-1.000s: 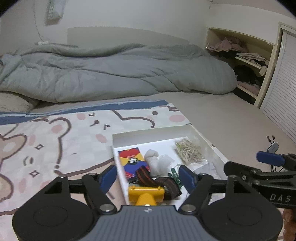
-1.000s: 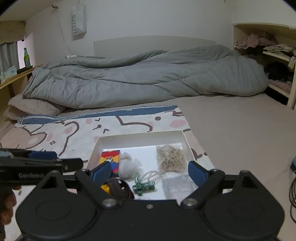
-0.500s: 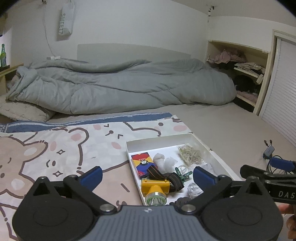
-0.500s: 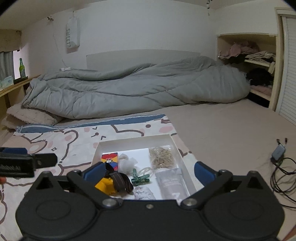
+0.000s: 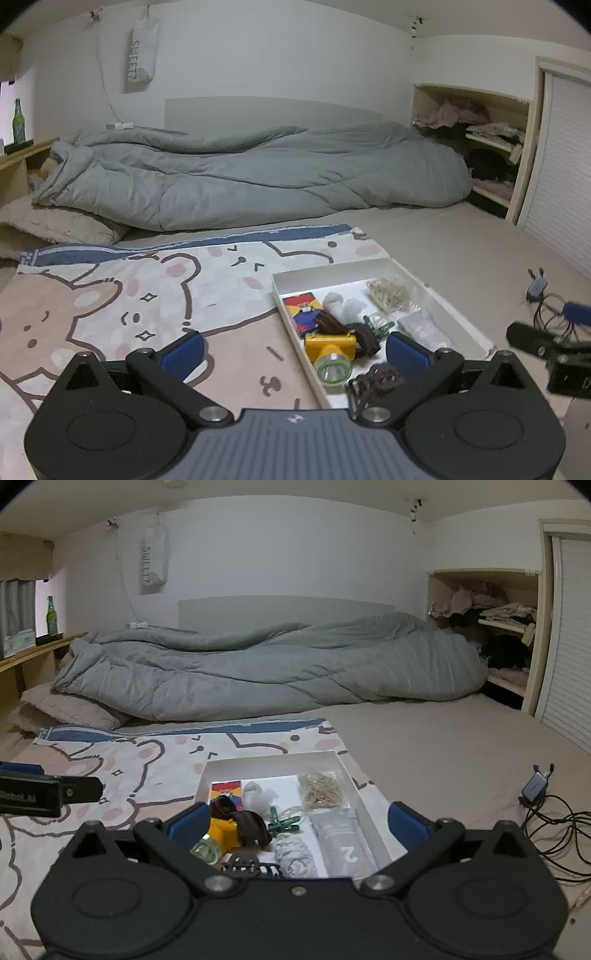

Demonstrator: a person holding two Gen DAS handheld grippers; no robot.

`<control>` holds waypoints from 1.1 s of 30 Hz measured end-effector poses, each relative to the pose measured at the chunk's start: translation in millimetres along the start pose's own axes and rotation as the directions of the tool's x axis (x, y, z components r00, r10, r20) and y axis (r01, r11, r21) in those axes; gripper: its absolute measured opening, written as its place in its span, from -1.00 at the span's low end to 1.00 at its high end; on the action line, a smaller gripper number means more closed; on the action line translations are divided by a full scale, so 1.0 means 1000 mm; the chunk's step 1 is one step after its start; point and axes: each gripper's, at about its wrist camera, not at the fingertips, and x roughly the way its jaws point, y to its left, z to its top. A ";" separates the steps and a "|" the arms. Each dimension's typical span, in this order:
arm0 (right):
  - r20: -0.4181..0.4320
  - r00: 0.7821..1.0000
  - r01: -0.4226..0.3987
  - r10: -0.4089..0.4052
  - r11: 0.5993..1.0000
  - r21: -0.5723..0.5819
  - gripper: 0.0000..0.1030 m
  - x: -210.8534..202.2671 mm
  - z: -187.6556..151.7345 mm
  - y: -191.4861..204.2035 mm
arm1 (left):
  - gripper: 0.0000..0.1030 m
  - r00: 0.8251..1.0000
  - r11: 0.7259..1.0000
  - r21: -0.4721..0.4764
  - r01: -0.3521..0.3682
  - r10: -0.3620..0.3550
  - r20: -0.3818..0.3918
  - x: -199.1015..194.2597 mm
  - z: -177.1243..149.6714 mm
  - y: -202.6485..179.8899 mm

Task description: Organize objects

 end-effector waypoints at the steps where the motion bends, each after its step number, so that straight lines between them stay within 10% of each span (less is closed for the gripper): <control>1: 0.003 1.000 0.001 -0.001 1.000 -0.001 1.00 -0.003 -0.001 0.002 | 1.00 1.000 1.000 0.012 -0.005 0.005 -0.002 -0.002 -0.003 0.000; 33: -0.042 0.998 0.054 -0.055 0.998 -0.021 1.00 -0.041 -0.059 0.024 | 1.00 1.000 0.997 0.077 -0.006 0.007 -0.012 -0.037 -0.052 -0.001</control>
